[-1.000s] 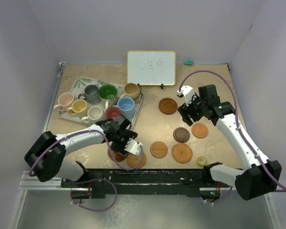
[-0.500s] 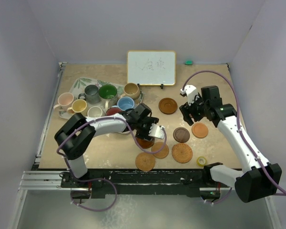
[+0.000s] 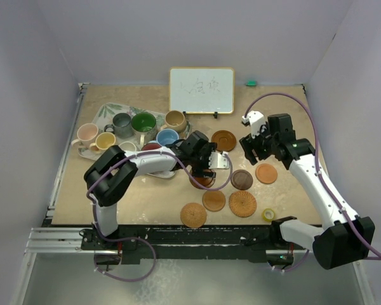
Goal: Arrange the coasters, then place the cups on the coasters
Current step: Move the cup to the center of the board.
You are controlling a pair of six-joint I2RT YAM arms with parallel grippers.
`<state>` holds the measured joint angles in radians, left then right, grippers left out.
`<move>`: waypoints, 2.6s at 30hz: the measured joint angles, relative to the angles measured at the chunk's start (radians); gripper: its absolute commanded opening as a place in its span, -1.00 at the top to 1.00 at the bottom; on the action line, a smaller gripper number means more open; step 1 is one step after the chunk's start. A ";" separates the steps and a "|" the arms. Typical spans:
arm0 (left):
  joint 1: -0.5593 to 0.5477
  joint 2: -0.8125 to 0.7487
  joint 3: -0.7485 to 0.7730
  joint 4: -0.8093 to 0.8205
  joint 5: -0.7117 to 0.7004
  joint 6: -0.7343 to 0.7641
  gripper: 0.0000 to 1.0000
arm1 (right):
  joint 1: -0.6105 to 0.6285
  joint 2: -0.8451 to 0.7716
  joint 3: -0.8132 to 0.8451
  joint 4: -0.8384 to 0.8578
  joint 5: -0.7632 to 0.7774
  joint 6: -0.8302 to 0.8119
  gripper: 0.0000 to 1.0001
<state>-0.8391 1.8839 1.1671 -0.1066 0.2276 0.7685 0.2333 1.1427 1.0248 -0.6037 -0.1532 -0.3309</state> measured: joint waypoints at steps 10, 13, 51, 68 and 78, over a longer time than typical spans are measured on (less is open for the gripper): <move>0.108 -0.186 0.000 -0.042 0.067 -0.100 -0.82 | 0.000 0.003 0.003 0.026 0.042 0.004 -0.68; 0.158 -0.268 -0.006 -0.046 0.074 -0.130 -0.84 | 0.000 0.006 0.008 0.026 0.041 -0.009 -0.78; 0.524 -0.850 -0.009 -0.280 -0.326 -0.478 -0.87 | 0.372 0.364 0.072 0.190 0.038 -0.039 -0.99; 0.586 -0.928 -0.083 -0.277 -0.312 -0.497 -0.87 | 0.483 0.609 0.163 0.192 0.147 -0.028 -0.93; 0.609 -0.967 -0.106 -0.276 -0.283 -0.497 -0.87 | 0.502 0.686 0.175 0.182 0.190 -0.040 -0.87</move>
<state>-0.2302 0.9169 1.0611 -0.3824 -0.0559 0.2710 0.7349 1.8282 1.1995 -0.4221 0.0368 -0.3706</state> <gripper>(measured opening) 0.938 0.942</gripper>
